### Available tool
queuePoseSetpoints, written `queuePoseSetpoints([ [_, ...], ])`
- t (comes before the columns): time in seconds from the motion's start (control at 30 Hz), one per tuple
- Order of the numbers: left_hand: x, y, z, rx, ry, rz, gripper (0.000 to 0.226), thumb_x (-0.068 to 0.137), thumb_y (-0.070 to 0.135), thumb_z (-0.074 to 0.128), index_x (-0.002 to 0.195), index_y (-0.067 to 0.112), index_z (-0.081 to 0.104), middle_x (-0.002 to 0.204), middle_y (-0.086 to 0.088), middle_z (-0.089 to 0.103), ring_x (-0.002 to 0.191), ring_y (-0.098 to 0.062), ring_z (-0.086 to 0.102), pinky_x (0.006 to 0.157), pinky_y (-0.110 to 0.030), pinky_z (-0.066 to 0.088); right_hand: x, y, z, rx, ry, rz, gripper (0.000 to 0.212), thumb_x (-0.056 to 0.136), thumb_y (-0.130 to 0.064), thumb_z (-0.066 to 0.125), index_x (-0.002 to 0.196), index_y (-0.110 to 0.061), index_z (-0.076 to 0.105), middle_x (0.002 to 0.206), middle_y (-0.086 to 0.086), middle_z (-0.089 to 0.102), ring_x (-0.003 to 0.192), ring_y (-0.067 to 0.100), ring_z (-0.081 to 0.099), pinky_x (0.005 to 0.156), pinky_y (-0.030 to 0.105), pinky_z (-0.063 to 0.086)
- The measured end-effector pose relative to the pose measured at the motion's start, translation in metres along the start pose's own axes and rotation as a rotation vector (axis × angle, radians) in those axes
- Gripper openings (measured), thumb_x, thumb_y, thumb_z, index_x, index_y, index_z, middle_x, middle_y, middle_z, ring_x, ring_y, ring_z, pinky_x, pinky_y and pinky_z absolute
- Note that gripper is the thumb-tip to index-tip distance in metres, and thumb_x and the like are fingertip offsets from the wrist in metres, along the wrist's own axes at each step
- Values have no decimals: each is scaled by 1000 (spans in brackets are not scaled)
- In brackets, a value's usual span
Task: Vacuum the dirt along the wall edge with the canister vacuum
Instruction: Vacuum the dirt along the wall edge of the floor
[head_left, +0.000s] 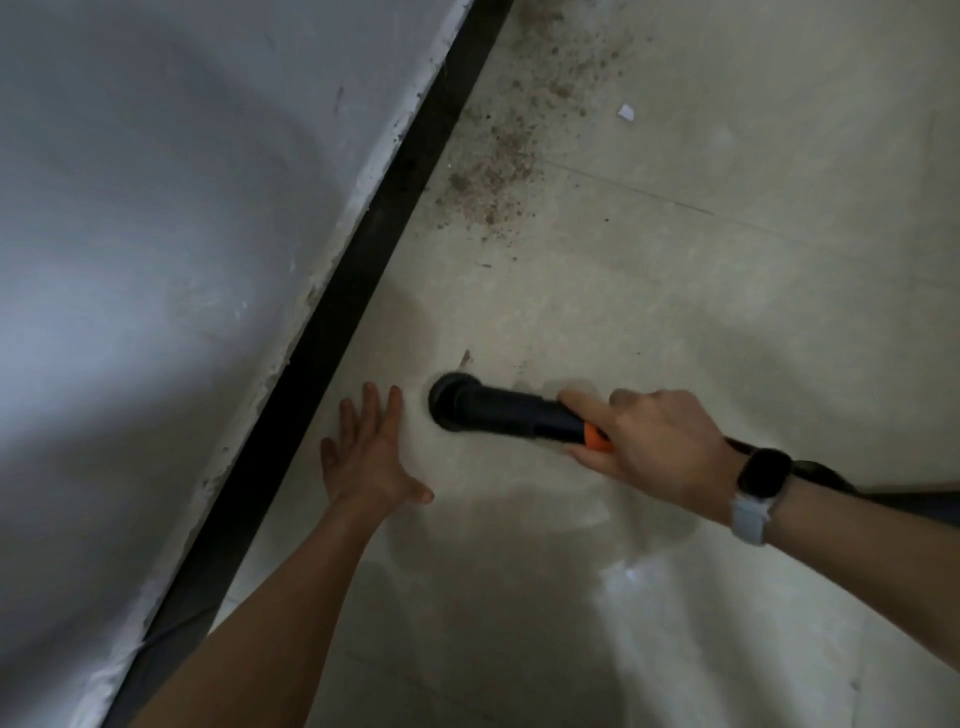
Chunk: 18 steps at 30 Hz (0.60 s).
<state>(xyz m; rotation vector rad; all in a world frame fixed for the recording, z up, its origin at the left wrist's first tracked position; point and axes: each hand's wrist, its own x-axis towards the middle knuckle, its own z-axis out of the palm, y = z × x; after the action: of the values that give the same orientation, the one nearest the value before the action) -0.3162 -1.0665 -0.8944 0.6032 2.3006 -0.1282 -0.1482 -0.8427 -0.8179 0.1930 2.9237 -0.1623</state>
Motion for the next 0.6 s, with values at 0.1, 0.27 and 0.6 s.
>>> queuePoseSetpoints([
  [0.1,-2,0,-1,7,9,-3,134,63,49,81,146,32,-22,154,3,-30,144,-24,-21,115,-51,8,-7,-10,4,-12,-20,-43,49,81,-50,64,122,-23,61,67,10,62,45,30,57,43,27,35],
  [0.27,-1,6,-3,-13,-8,-31,134,62,44,84,147,33,-19,155,4,-29,144,-25,-20,114,-52,13,14,9,4,32,42,68,57,88,-60,38,138,-33,42,87,7,65,67,29,63,52,25,28],
  [0.6,-1,3,-2,-33,15,-14,133,61,46,83,148,34,-17,155,6,-29,144,-23,-21,115,-51,10,28,13,2,104,-25,60,51,89,-57,44,135,-35,43,88,3,65,73,25,64,54,24,27],
])
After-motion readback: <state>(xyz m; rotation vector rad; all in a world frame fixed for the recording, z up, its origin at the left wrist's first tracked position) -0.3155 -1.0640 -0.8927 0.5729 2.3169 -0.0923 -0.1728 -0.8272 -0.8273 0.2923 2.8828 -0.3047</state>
